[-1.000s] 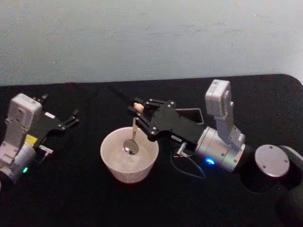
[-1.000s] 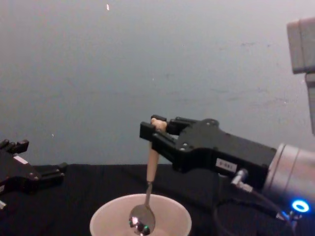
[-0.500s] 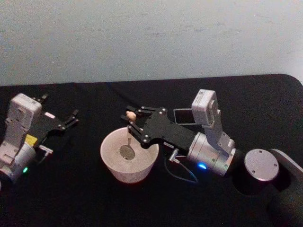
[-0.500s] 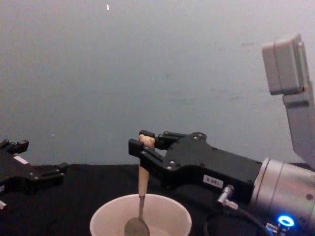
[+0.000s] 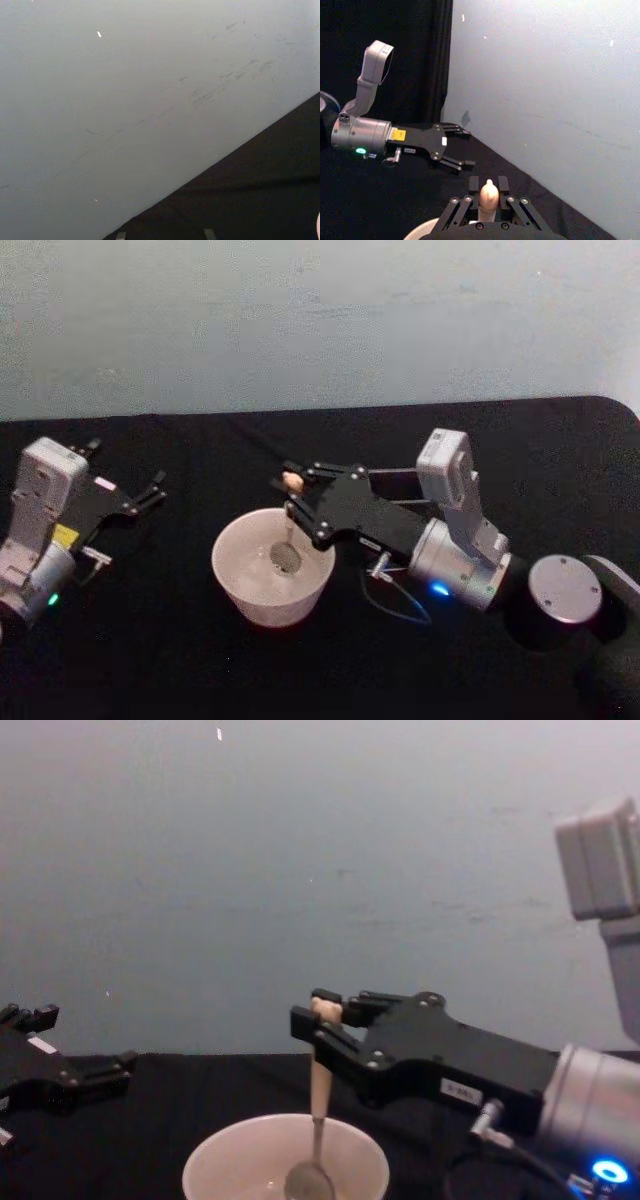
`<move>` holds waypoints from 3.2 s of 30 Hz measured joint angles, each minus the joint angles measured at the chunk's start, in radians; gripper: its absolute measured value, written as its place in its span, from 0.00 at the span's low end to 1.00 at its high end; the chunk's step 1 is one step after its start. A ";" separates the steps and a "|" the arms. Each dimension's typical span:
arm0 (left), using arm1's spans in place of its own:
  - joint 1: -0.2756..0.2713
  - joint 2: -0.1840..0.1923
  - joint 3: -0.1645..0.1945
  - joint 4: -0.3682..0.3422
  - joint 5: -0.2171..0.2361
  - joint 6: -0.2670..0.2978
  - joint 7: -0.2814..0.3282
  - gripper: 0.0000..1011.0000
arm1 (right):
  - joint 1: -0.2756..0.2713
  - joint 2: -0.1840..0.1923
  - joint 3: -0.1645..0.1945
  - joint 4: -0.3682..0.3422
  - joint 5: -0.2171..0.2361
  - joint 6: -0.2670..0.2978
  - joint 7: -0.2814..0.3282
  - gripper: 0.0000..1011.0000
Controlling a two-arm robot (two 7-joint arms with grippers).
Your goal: Pick up the stirring spoon with one hand, stir inside the cup, then place it back in its original position.
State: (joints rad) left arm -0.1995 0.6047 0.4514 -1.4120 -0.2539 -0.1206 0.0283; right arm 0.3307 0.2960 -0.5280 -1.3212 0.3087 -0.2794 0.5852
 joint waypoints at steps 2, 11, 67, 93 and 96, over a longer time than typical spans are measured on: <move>0.000 0.000 0.000 0.000 0.000 0.000 0.000 0.99 | -0.013 0.014 0.006 -0.018 0.005 0.004 0.006 0.22; 0.000 0.000 0.000 0.000 0.000 0.000 0.000 0.99 | -0.084 0.072 0.013 -0.111 0.044 0.038 0.038 0.22; 0.000 0.000 0.000 0.000 0.000 0.000 0.000 0.99 | -0.055 0.045 0.034 -0.068 0.003 0.008 -0.003 0.22; 0.000 0.000 0.000 0.000 0.000 0.000 0.000 0.99 | -0.044 0.007 -0.027 -0.088 0.023 0.044 0.002 0.21; 0.000 0.000 0.000 0.000 0.000 0.000 0.000 0.99 | -0.025 -0.011 -0.023 -0.058 0.009 0.043 -0.020 0.22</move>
State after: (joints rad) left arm -0.1995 0.6047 0.4514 -1.4120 -0.2539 -0.1205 0.0283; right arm 0.3060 0.2848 -0.5510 -1.3793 0.3176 -0.2365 0.5651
